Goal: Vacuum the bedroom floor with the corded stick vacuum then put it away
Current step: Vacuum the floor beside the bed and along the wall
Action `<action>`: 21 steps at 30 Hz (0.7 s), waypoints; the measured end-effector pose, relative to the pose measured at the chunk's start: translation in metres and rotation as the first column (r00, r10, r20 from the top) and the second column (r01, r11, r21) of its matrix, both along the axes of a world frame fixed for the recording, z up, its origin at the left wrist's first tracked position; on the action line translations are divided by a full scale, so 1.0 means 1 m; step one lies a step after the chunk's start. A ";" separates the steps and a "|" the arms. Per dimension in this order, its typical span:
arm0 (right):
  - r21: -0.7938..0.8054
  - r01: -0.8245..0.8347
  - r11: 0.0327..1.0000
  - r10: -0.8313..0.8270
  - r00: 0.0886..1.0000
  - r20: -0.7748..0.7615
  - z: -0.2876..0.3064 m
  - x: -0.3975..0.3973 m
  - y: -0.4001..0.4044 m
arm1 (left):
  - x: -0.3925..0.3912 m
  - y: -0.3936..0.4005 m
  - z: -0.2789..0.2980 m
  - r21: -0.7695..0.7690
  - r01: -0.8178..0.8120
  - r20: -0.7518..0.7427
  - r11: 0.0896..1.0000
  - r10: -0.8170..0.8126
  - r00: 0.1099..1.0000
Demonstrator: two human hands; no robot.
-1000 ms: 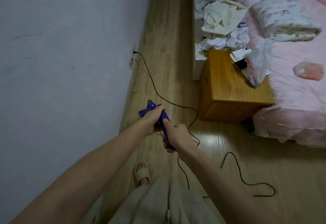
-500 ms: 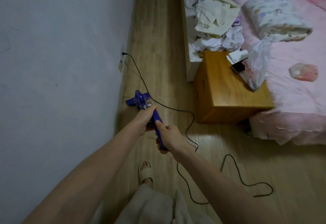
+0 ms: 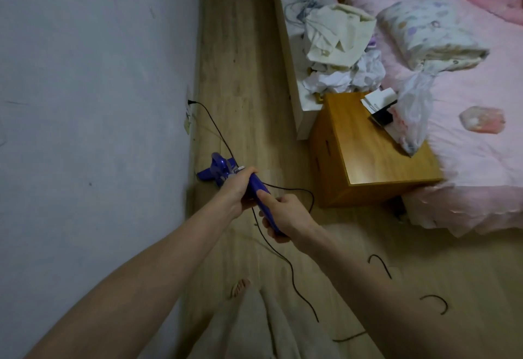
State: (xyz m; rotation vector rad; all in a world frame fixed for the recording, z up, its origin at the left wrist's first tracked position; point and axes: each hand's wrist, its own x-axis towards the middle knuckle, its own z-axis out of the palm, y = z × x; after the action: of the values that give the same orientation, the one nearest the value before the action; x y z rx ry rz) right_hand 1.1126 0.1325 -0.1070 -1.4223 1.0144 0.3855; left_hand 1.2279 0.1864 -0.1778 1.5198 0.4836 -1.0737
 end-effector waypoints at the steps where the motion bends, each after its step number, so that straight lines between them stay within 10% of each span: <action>1: -0.004 0.007 1.000 -0.007 1.000 0.008 0.004 0.000 -0.003 | -0.001 -0.003 0.004 -0.002 -0.010 -0.002 1.000 0.010 1.000; 21: 0.003 0.122 0.992 -0.120 0.970 0.213 0.053 -0.101 -0.077 | -0.095 -0.094 0.090 -0.114 0.102 0.242 0.988 -0.072 0.968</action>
State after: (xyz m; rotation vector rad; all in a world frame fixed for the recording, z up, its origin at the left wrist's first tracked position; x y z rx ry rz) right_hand 1.0111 0.0557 -0.0537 -1.3709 0.9238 0.1349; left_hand 1.1331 0.0927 -0.0880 1.5445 0.1814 -0.9545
